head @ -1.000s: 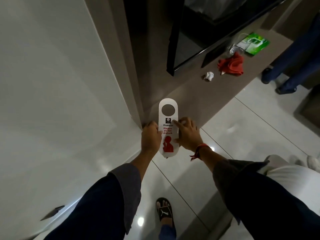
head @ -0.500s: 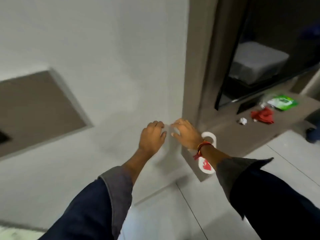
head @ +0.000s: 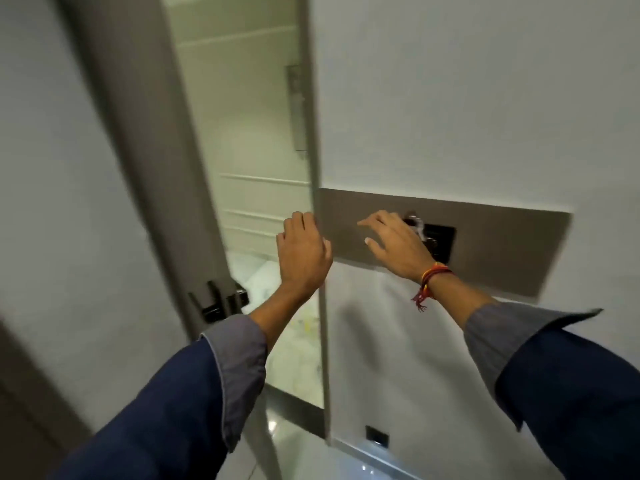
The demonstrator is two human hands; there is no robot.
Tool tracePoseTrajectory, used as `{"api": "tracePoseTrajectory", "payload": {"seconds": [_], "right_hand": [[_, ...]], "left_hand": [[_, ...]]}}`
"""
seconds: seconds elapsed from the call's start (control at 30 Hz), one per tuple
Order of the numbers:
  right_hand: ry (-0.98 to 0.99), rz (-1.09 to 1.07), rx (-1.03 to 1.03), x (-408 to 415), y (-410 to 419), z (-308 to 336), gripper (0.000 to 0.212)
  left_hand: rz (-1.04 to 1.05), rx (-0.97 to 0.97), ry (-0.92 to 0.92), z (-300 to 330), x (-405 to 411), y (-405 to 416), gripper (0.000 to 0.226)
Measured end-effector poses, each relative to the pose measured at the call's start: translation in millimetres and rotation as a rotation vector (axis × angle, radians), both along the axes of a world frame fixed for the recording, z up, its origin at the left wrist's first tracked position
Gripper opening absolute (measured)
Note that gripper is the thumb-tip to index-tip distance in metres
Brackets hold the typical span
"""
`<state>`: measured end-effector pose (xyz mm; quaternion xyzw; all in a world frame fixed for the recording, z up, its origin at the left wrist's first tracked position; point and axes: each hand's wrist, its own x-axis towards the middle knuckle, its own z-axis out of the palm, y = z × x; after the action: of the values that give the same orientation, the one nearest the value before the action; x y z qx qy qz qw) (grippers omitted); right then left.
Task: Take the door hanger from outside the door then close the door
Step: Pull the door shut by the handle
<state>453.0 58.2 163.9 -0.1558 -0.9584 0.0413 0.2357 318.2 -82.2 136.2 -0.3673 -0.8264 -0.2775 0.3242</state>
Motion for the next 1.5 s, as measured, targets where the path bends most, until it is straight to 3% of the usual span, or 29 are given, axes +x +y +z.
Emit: {"api": "tracePoseTrajectory", "payload": {"seconds": [0.13, 0.2, 0.4, 0.5, 0.7, 0.9, 1.07, 1.5], "right_hand": [[-0.034, 0.190, 0.114, -88.9, -87.4, 10.8, 0.054], [-0.013, 0.268, 0.197, -120.4, -121.4, 8.9, 0.064], [0.099, 0.325, 0.602, -179.9, -176.6, 20.8, 0.091], [0.064, 0.270, 0.753, -195.1, -165.9, 27.7, 0.093], [0.147, 0.170, 0.852, -224.2, -127.2, 7.4, 0.102], [0.212, 0.081, 0.853, -250.4, -62.9, -5.9, 0.102], [0.195, -0.069, 0.907, -255.5, -20.0, -11.6, 0.102], [-0.095, -0.565, 0.985, -281.7, 12.8, 0.3, 0.116]], "left_hand": [[0.197, 0.031, -0.012, -8.5, -55.4, -110.8, 0.019], [0.243, -0.043, -0.081, -20.8, -70.9, -147.5, 0.022], [0.032, -0.558, -0.485, -78.1, -117.9, -193.0, 0.079], [-0.042, -0.608, -0.591, -97.9, -134.3, -189.2, 0.088], [-0.168, -0.601, -0.299, -121.8, -180.7, -179.2, 0.078], [-0.325, -0.564, -0.103, -153.6, -227.4, -136.1, 0.094], [-0.295, -0.713, 0.131, -179.8, -260.6, -83.4, 0.066], [-0.396, -0.815, 0.116, -137.8, -287.7, 31.9, 0.028]]}}
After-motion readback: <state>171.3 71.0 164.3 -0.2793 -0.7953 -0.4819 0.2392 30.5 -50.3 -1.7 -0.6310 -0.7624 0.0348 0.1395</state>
